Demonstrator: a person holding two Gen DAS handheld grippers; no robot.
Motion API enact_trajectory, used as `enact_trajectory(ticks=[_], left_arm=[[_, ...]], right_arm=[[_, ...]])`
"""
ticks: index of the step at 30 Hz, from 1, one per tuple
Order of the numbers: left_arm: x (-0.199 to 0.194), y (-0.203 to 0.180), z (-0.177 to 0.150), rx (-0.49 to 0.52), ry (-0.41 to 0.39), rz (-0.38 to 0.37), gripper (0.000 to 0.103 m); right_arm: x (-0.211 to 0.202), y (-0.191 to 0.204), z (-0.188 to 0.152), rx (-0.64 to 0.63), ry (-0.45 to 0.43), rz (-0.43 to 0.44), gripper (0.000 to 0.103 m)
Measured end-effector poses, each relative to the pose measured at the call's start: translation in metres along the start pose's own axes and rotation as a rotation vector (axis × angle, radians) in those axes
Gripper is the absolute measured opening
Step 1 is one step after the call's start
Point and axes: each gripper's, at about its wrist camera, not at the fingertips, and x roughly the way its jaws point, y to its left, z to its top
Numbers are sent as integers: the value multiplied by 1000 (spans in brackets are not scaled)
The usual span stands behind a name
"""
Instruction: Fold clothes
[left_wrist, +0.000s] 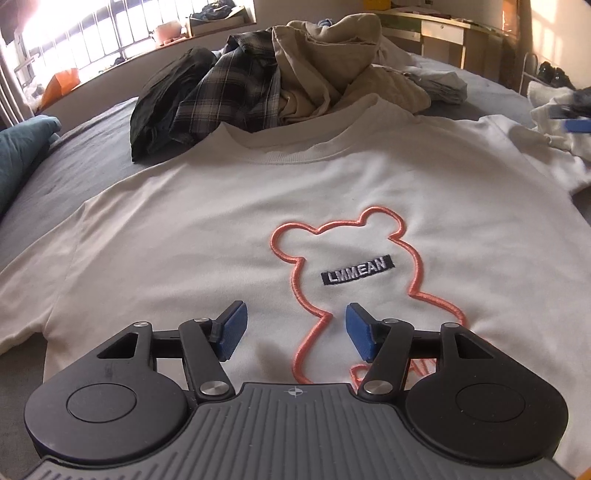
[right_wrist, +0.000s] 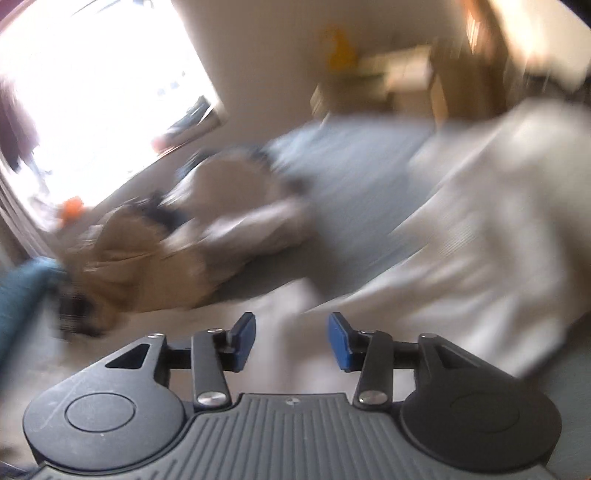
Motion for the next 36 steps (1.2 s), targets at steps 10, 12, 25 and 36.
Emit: enact_trajectory(ticks=[10,12,25,36], left_arm=[[-8,-24,-4,45,-17,-29,61],[-9,-27,-5,54,-17,-32,61],[-2,-27,-9,44,1,-36,62],[-1,-23,-10,32,-4,-47,62]], right_arm=[[62,26,-2,-524,7,-265,48],[82,26,-2,-534,29,-314,48],[110,-13,-15,-473,119,-353,35],[4,-60,76,-68,-137,-260,6]])
